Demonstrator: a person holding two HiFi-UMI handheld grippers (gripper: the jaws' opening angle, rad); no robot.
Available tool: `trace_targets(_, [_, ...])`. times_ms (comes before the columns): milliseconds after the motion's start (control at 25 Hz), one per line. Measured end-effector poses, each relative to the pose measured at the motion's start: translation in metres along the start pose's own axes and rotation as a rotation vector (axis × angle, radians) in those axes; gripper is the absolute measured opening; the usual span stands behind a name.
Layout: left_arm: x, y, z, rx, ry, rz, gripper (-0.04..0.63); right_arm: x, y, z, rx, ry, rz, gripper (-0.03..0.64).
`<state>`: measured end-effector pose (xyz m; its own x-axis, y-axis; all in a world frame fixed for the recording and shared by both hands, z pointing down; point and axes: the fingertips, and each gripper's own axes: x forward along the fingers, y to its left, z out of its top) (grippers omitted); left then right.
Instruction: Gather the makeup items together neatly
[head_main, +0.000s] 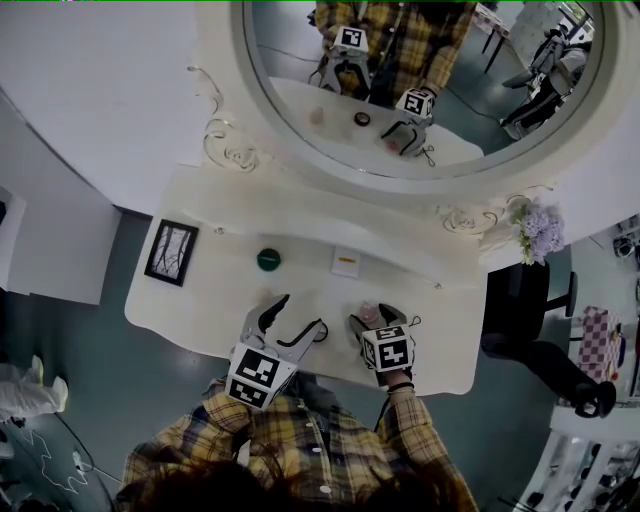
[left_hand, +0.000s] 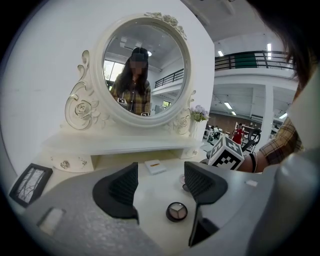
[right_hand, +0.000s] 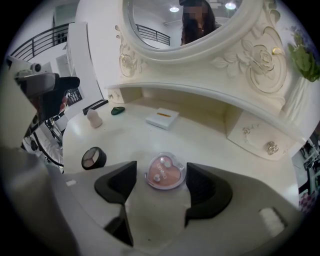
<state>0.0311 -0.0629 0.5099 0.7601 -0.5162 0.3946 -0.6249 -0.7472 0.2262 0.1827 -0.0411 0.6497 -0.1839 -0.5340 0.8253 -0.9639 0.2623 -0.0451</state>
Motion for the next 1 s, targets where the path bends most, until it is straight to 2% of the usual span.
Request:
trace_targets(160, [-0.002, 0.0, 0.001, -0.007, 0.003, 0.006, 0.281, -0.001, 0.0, 0.0, 0.004, -0.009, -0.001, 0.292])
trace_targets(240, [-0.003, -0.001, 0.001, -0.008, 0.003, 0.006, 0.281, -0.002, 0.001, 0.0, 0.001, -0.007, 0.0, 0.233])
trace_targets(600, [-0.008, -0.004, 0.003, -0.002, -0.009, 0.017, 0.281, -0.004, 0.002, 0.0, -0.008, -0.012, 0.005, 0.233])
trace_targets(1000, [-0.013, -0.002, 0.002, -0.005, -0.017, 0.031, 0.281, -0.021, 0.011, 0.028, -0.051, -0.1, 0.016, 0.233])
